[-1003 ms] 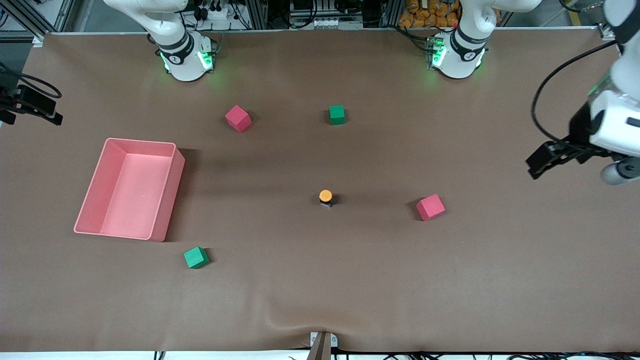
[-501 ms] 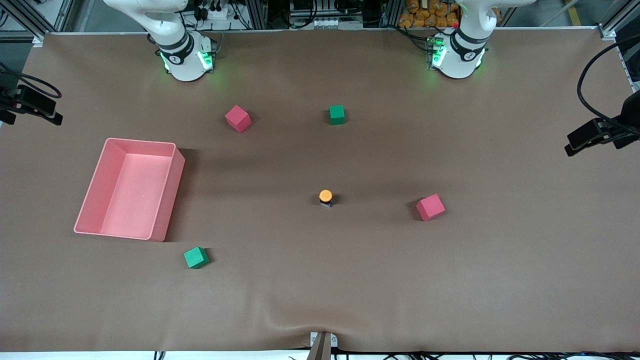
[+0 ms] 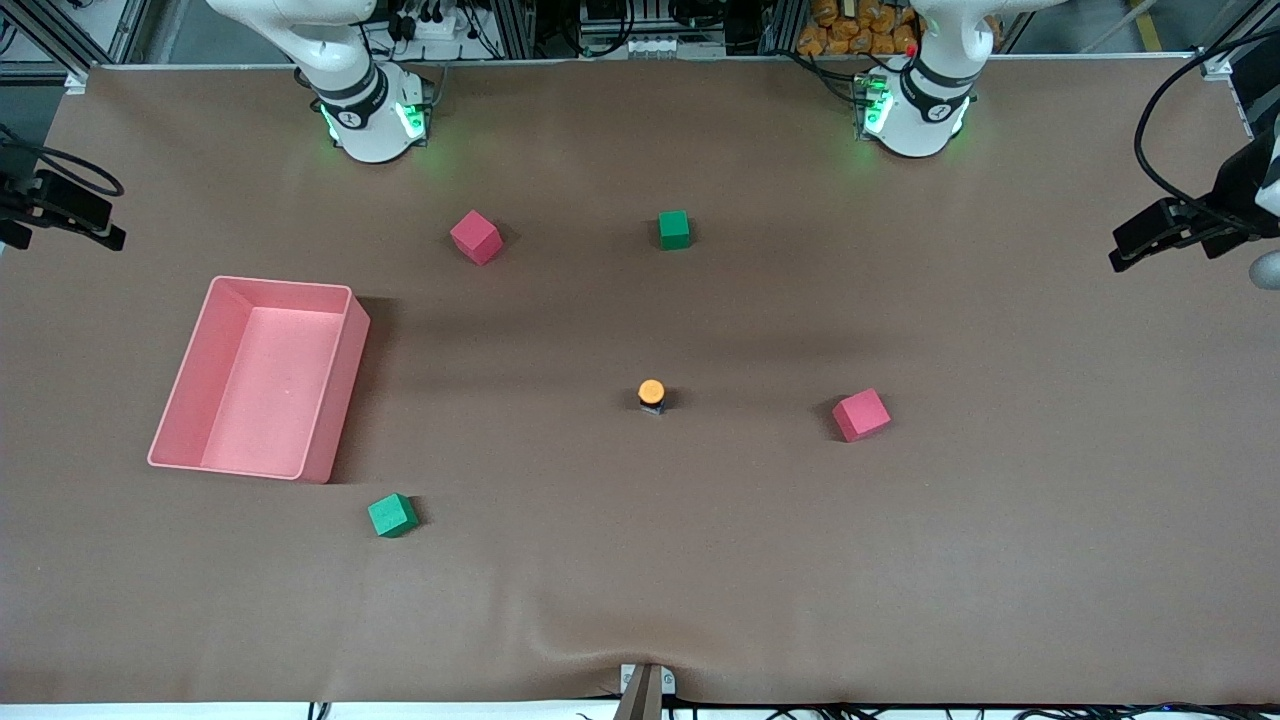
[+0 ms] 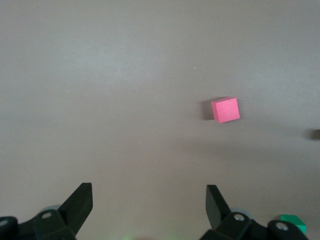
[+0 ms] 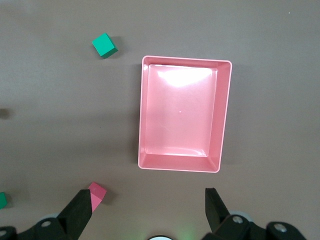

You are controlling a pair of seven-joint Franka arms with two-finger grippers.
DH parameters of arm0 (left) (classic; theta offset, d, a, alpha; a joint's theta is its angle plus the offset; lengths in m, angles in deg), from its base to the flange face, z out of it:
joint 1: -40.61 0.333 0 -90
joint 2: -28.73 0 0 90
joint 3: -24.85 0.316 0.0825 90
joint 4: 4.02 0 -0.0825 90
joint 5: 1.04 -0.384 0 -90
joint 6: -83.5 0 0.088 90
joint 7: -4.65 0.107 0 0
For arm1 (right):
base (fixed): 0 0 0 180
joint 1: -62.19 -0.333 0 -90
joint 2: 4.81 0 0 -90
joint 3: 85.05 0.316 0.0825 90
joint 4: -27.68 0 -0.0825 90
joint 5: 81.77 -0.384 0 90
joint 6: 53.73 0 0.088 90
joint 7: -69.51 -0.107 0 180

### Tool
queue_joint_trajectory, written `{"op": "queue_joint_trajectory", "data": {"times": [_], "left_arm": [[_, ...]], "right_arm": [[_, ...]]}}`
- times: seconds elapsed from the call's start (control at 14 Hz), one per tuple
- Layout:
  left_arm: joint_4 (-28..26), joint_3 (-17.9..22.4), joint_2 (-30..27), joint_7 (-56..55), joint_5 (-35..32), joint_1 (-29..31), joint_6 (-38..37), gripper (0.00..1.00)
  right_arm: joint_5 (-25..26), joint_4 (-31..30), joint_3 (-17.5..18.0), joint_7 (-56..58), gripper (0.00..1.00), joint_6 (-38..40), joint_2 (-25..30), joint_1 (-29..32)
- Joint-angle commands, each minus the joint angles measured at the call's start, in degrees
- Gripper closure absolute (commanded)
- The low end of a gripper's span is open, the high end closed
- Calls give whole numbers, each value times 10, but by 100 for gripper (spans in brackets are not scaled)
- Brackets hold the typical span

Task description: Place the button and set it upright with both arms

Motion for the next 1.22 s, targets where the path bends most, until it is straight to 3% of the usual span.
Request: {"op": "queue_joint_trajectory", "data": {"times": [0.0, 0.21, 1.15], "left_arm": [[-24, 26, -22, 6, 11, -17, 11, 0], [-21, 62, -22, 9, 7, -55, 11, 0], [-4, 86, -14, 21, 2, -74, 11, 0]], "right_arm": [[-2, 9, 0, -6, 0, 2, -3, -1], [-1, 9, 0, -5, 0, 1, -3, 0], [0, 10, 0, -5, 0, 1, -5, 1]]}}
